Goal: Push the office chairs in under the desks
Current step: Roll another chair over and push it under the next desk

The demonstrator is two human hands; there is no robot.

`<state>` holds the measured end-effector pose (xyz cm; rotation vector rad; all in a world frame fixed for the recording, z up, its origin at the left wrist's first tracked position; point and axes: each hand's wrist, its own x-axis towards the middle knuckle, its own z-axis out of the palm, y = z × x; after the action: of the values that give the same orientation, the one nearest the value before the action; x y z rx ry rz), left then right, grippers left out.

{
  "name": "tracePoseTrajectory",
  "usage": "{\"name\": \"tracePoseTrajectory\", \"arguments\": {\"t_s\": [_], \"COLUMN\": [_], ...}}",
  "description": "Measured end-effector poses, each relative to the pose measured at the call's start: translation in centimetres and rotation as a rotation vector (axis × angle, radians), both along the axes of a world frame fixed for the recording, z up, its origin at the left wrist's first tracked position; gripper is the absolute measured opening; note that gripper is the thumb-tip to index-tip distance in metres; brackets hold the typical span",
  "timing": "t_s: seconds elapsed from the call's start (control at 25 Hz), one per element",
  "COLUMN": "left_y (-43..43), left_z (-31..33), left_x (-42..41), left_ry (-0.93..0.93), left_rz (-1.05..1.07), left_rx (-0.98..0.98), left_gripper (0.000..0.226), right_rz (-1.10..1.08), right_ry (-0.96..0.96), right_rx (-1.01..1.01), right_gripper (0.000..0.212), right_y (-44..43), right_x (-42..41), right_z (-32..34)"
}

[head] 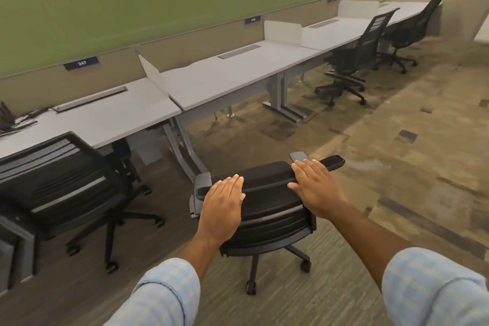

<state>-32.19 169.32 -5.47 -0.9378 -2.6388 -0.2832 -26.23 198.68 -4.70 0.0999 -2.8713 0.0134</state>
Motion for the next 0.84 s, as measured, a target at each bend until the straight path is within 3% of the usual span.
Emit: {"name": "tracePoseTrajectory", "arguments": {"t_s": [0.44,0.84], "left_y": [4.0,10.9], "left_z": [-0.2,-0.3], "left_x": [-17.8,-31.3], "left_ry": [-0.026,-0.039], "left_rz": [-0.096,-0.060], "left_rx": [-0.009,0.029], "left_gripper": [0.049,0.050], "right_rz": [-0.065,-0.048], "right_ry": [0.008,-0.018], "right_rx": [-0.033,-0.059], "right_gripper": [0.077,0.078], "right_y": [3.3,10.6], "right_x": [-15.2,-29.9], "right_z": [-0.2,-0.7]}}
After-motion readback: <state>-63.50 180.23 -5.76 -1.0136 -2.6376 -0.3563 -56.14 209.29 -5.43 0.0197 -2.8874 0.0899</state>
